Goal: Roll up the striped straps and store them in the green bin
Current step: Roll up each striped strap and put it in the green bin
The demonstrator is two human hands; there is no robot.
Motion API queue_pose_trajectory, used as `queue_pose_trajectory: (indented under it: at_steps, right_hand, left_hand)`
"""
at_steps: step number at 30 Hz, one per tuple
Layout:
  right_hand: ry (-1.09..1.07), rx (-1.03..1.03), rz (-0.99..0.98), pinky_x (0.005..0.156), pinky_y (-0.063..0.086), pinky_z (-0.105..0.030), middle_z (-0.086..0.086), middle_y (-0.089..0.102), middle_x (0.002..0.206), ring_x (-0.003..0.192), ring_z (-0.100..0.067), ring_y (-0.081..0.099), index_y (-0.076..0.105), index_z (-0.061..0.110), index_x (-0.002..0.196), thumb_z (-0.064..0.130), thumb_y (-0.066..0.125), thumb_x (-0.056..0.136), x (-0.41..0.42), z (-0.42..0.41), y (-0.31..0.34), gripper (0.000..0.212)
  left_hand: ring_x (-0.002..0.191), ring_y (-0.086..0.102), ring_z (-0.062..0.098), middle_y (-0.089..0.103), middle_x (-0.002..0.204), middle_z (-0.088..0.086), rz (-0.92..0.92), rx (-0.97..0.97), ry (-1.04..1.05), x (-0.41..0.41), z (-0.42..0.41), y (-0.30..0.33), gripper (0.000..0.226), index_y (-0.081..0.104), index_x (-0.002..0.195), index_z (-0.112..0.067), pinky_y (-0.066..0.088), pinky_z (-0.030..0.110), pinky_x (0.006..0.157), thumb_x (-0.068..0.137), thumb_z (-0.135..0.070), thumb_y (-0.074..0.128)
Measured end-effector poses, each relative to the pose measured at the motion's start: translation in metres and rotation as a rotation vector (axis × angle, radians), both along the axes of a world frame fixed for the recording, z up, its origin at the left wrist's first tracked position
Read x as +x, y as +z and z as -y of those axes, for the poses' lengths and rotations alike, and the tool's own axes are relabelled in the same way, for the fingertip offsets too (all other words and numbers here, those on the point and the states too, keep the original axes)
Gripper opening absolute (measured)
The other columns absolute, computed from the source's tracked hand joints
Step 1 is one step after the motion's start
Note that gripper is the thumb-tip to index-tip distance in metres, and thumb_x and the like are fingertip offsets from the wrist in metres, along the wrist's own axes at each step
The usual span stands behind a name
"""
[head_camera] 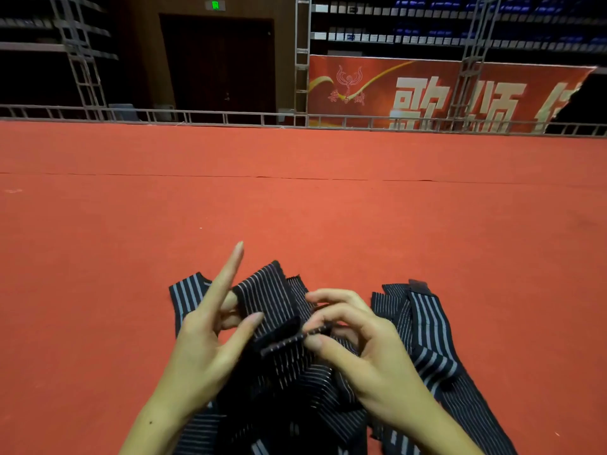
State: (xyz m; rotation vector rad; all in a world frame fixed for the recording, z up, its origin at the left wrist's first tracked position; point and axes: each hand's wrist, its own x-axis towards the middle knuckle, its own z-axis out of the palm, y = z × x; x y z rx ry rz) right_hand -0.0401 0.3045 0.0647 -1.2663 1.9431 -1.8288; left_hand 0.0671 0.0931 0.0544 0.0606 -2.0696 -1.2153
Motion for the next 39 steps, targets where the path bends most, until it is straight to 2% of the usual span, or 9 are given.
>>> queue_pose_trajectory:
  at_steps: [5,11,16,20,24,27,30,34,39]
  right_hand:
    - [-0.044,0.060,0.109,0.090,0.053,-0.024,0.015,0.068,0.126,0.111,-0.011,0.072,0.076,0.033,0.101,0.019,0.076,0.100,-0.006,0.026,0.013,0.015]
    - [-0.062,0.027,0.088,0.083,0.057,-0.029,0.002,0.079,0.097,0.092,-0.013,0.075,0.078,0.022,0.101,0.013,0.076,0.100,-0.002,0.029,0.013,0.010]
    - [-0.050,0.007,0.056,0.082,0.051,-0.016,0.007,0.079,0.097,0.092,-0.007,0.073,0.079,0.019,0.100,0.008,0.077,0.098,-0.001,0.023,0.008,0.011]
    - [0.001,0.015,0.003,0.090,0.053,-0.027,0.003,0.075,0.103,0.101,-0.019,0.072,0.078,0.021,0.100,0.009,0.076,0.098,-0.001,0.019,0.000,0.012]
    - [0.081,0.089,-0.055,0.091,0.052,-0.027,0.007,0.072,0.104,0.103,-0.023,0.070,0.077,0.023,0.100,0.013,0.076,0.098,0.003,0.007,-0.006,0.010]
    - [0.075,0.107,-0.049,0.091,0.051,-0.026,0.008,0.071,0.105,0.104,-0.021,0.069,0.078,0.025,0.101,0.015,0.077,0.098,0.004,0.003,-0.008,0.010]
    - [0.089,0.158,-0.019,0.087,0.048,-0.019,0.015,0.067,0.114,0.102,-0.006,0.065,0.078,0.033,0.099,0.018,0.079,0.098,0.005,0.004,-0.005,0.015]
    - [0.072,0.090,0.044,0.084,0.049,-0.015,0.022,0.062,0.128,0.108,-0.002,0.066,0.079,0.034,0.098,0.017,0.079,0.098,0.004,0.008,0.002,0.017]
    - [0.002,0.077,0.009,0.099,0.051,-0.027,0.019,0.062,0.139,0.127,-0.009,0.064,0.078,0.031,0.104,0.023,0.077,0.100,0.002,0.003,0.015,0.009]
  left_hand:
    - [0.076,0.064,0.006,0.075,0.109,-0.012,0.065,-0.014,-0.161,0.006,-0.012,0.003,0.113,0.025,0.161,-0.062,0.055,0.017,0.077,0.094,0.023,0.057]
    - [0.098,0.075,0.018,0.076,0.118,-0.005,0.105,0.014,-0.215,0.019,-0.009,0.011,0.099,0.016,0.161,-0.067,0.058,0.025,0.092,0.102,-0.003,0.065]
    - [0.077,0.064,0.024,0.077,0.096,-0.002,0.026,0.216,-0.156,0.009,-0.006,0.005,0.083,0.022,0.163,-0.061,0.057,0.028,0.081,0.097,-0.025,0.057]
    - [0.068,0.050,0.022,0.050,0.071,0.003,-0.009,0.280,-0.035,-0.004,-0.006,0.003,0.070,0.025,0.160,-0.064,0.050,0.038,0.081,0.105,-0.047,0.065]
    - [0.126,0.069,0.015,0.074,0.137,-0.011,-0.067,0.352,-0.029,-0.009,0.004,0.003,0.088,0.027,0.165,-0.050,0.053,0.034,0.104,0.098,-0.014,0.071]
    - [0.104,0.050,0.038,0.075,0.136,0.002,-0.061,0.371,-0.088,-0.004,0.003,0.005,0.082,0.034,0.160,-0.056,0.055,0.060,0.088,0.101,-0.017,0.074]
    - [0.072,0.040,0.032,0.076,0.134,0.000,-0.066,0.322,-0.082,-0.001,-0.001,0.006,0.080,0.037,0.158,-0.056,0.050,0.034,0.061,0.099,-0.018,0.075]
    - [0.056,0.040,0.045,0.075,0.136,-0.005,-0.064,0.234,-0.057,-0.001,-0.003,0.012,0.075,0.038,0.159,-0.052,0.048,0.064,0.056,0.102,-0.019,0.074]
    - [0.054,0.043,0.058,0.080,0.125,-0.006,-0.115,0.185,0.061,-0.003,0.000,0.018,0.071,0.045,0.156,-0.047,0.047,0.061,0.050,0.101,-0.009,0.069]
